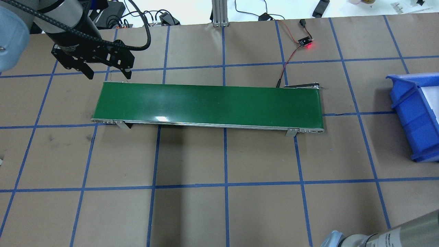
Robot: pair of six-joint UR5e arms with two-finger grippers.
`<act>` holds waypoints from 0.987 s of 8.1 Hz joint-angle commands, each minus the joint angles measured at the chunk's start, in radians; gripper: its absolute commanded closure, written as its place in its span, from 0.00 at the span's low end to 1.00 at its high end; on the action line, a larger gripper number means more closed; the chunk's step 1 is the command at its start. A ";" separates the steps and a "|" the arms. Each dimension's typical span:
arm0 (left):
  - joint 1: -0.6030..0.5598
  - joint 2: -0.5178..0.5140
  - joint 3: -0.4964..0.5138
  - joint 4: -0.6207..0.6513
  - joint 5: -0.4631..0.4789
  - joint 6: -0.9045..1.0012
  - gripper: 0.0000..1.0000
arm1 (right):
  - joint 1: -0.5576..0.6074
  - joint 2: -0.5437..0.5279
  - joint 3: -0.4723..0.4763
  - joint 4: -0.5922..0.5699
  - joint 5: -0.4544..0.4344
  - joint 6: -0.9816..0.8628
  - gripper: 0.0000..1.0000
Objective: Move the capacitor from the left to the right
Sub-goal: 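Carry the capacitor with the right gripper into the blue bin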
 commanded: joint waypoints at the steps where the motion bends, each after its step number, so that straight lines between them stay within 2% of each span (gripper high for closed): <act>1: 0.000 0.000 0.001 0.000 0.001 0.000 0.00 | -0.058 0.074 0.137 -0.255 0.001 -0.088 1.00; 4: 0.000 0.000 0.001 0.000 -0.001 0.000 0.00 | -0.104 0.135 0.155 -0.265 0.003 -0.088 0.99; 5: 0.000 0.000 0.001 0.000 -0.001 0.000 0.00 | -0.106 0.134 0.153 -0.265 0.004 -0.086 0.66; 6: 0.000 0.000 -0.001 0.000 0.001 0.000 0.00 | -0.106 0.131 0.153 -0.264 0.009 -0.080 0.27; 7: 0.000 0.000 -0.001 0.000 -0.001 0.000 0.00 | -0.106 0.126 0.149 -0.264 0.010 -0.080 0.00; 8: 0.000 0.000 -0.001 0.000 -0.001 0.000 0.00 | -0.106 0.115 0.141 -0.258 0.012 -0.077 0.00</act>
